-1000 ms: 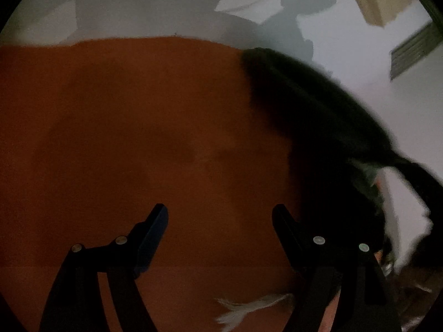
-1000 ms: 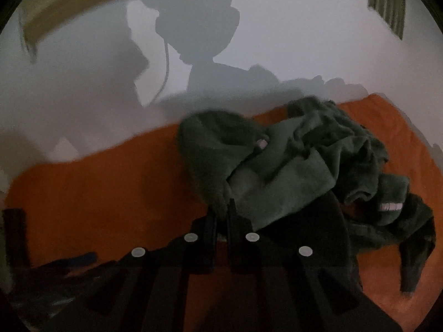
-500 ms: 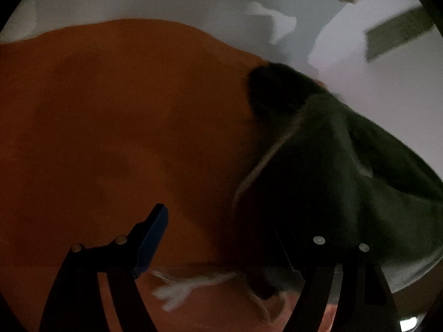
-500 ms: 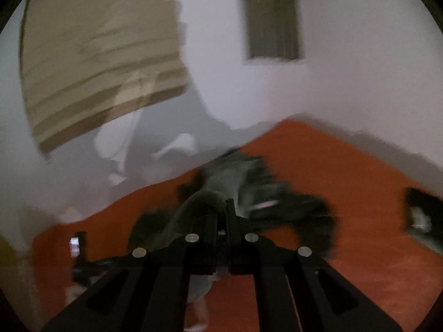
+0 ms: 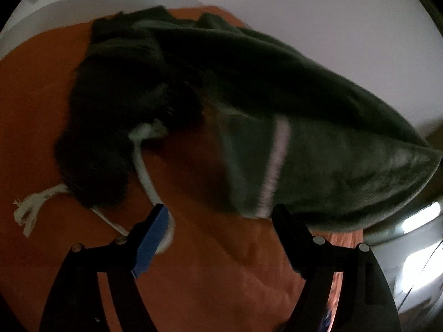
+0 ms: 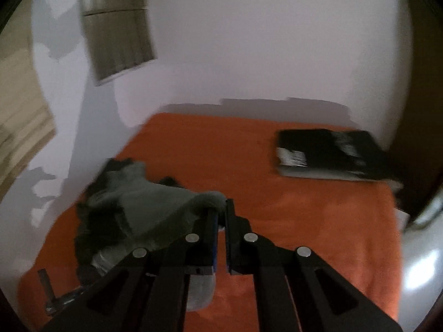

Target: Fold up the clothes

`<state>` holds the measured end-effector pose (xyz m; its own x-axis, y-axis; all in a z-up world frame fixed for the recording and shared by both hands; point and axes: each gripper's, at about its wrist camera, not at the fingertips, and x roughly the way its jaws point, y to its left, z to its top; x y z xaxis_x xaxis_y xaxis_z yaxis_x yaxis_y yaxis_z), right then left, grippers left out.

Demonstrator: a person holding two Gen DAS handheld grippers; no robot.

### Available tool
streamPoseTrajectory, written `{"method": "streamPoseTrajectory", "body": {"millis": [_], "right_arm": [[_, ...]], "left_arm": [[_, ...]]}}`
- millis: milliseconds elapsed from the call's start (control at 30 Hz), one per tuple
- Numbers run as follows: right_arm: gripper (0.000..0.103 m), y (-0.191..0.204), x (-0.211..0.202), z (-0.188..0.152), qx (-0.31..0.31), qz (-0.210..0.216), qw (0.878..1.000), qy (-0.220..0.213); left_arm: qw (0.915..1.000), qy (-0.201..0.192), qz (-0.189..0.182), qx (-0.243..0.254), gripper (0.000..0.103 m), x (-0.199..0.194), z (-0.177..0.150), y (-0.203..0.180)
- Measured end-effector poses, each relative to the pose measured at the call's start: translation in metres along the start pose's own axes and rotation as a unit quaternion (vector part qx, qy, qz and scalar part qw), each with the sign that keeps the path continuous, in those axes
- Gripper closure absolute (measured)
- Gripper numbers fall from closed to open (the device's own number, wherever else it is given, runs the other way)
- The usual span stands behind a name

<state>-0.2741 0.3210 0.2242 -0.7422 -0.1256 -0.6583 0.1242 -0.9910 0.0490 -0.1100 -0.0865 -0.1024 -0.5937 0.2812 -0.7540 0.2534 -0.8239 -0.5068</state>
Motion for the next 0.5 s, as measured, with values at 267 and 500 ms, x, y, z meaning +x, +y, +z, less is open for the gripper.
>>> {"method": "streamPoseTrajectory", "body": {"millis": [267, 500], "right_arm": [[0.100, -0.116, -0.018, -0.061, 0.004, -0.084, 0.995, 0.051], [0.099, -0.129, 0.066, -0.176, 0.017, -0.060, 0.990, 0.126]], "left_arm": [[0.9999, 0.001, 0.006, 0.015, 0.025, 0.000, -0.037, -0.058], [0.9992, 0.015, 0.013, 0.034, 0.025, 0.006, -0.056, -0.067]]}}
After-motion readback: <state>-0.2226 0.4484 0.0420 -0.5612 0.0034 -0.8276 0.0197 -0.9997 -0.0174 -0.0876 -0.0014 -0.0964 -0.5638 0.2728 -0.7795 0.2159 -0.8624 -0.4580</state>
